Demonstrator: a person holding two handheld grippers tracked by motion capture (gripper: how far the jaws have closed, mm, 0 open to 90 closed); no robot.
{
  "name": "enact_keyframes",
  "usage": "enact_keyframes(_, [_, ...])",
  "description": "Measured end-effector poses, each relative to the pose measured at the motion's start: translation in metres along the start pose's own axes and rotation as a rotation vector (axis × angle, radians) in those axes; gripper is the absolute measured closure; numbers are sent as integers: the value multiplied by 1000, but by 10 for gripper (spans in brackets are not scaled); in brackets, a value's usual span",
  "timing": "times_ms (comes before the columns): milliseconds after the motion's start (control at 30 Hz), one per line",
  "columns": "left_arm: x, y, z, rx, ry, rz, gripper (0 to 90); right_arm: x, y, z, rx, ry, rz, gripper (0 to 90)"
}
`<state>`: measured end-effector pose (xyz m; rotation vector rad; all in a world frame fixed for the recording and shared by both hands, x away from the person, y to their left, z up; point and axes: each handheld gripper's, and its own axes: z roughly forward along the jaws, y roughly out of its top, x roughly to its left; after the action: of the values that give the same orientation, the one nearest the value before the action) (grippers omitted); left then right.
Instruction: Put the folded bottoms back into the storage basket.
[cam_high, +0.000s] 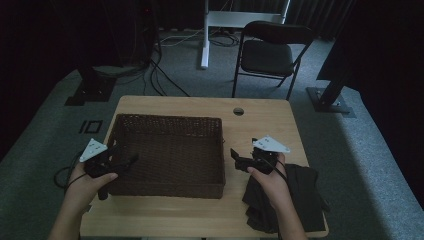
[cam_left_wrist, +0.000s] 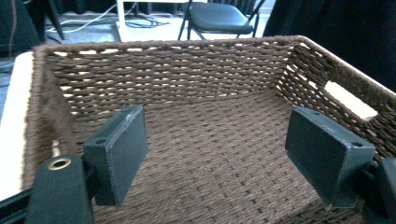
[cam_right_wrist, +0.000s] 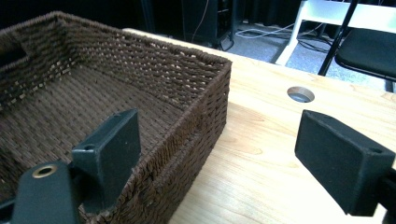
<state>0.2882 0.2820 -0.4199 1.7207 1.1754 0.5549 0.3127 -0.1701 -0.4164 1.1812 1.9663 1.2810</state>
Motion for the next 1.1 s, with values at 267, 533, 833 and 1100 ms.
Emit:
enact_keyframes(267, [-15, 2, 10, 11, -41, 29, 215, -11, -8, -10, -6, 0, 14, 137])
enact_keyframes(533, [-34, 4, 19, 34, -48, 79, 215, -19, -14, -21, -17, -9, 20, 130])
enact_keyframes(833, [-62, 9, 34, 30, -138, 113, 215, -32, -21, -31, -16, -40, 34, 123])
enact_keyframes(1100, [-82, 13, 43, 31, -191, 143, 214, -41, -29, -38, -9, -67, 59, 129])
